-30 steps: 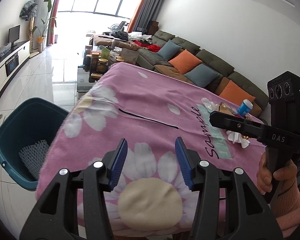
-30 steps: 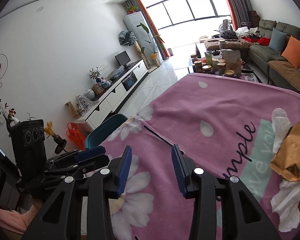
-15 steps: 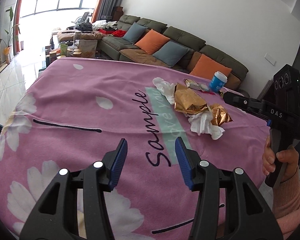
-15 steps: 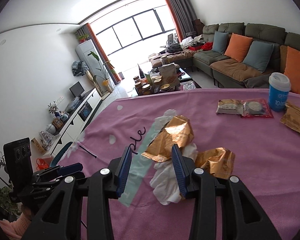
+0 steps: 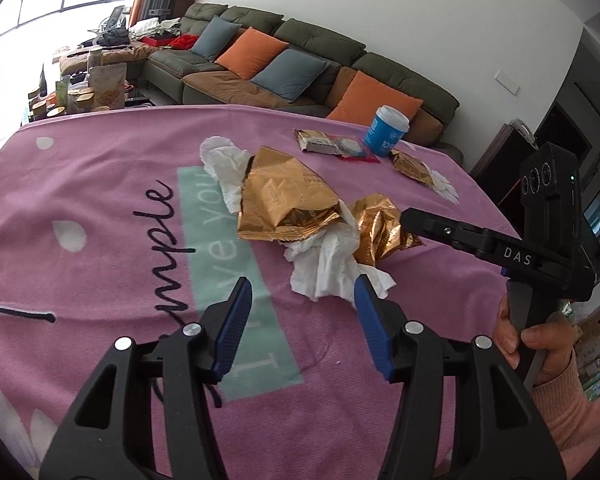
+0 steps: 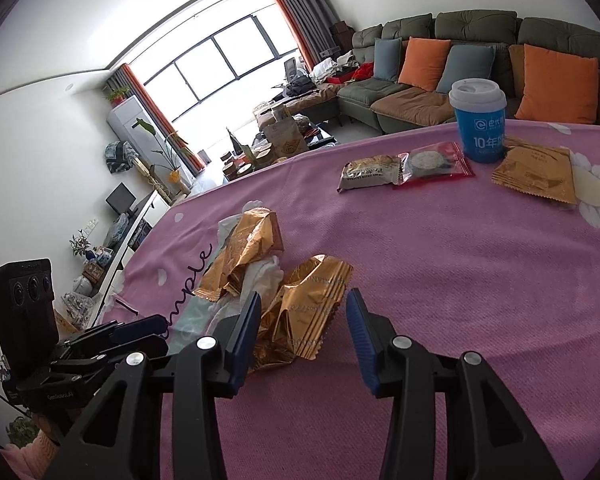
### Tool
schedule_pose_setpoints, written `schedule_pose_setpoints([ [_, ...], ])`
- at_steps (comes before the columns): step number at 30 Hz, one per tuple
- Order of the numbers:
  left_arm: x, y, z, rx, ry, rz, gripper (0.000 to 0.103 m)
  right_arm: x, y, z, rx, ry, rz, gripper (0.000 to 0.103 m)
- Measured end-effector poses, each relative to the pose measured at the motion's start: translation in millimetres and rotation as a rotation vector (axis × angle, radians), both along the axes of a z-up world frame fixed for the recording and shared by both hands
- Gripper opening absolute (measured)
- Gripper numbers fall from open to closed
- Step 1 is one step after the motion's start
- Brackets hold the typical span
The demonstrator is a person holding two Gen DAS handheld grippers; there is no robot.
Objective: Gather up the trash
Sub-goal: 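Grasp white tissue with the left gripper while the right gripper grasps a gold foil wrapper, then lift the white tissue with the left gripper while the right gripper lifts the gold wrapper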
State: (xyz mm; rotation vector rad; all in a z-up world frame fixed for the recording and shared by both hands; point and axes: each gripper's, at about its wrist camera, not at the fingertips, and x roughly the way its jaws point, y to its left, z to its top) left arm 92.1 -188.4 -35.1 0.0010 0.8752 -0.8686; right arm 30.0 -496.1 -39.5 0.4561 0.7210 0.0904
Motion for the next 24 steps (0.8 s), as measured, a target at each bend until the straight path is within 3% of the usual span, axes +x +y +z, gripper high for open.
schedule_pose_setpoints([
  [3, 2.6, -22.8, -8.8, 0.017, 0.031, -0.028, 0.056, 2.7, -1.5, -6.0, 0.033, 0.012, 0.012, 0.042],
  [6, 10.1, -38.1, -18.2, 0.014, 0.089, -0.029, 0.052, 3.8, -2.1, -9.9, 0.066, 0.017, 0.023, 0.041],
  [10, 15.0, -49.8, -26.1, 0.036, 0.11, -0.024, 0.032, 3.1, -3.3, -12.0, 0.089, 0.013, 0.036, 0.028],
  [13, 15.2, -51.1, -29.7, 0.034, 0.13, -0.037, 0.003, 0.3, -6.1, -12.5, 0.108, 0.009, 0.04, 0.025],
  [24, -11.5, -22.0, -8.4, 0.007, 0.036, -0.07, 0.004, -23.2, -9.0, 2.9, 0.078, -0.029, 0.025, 0.023],
])
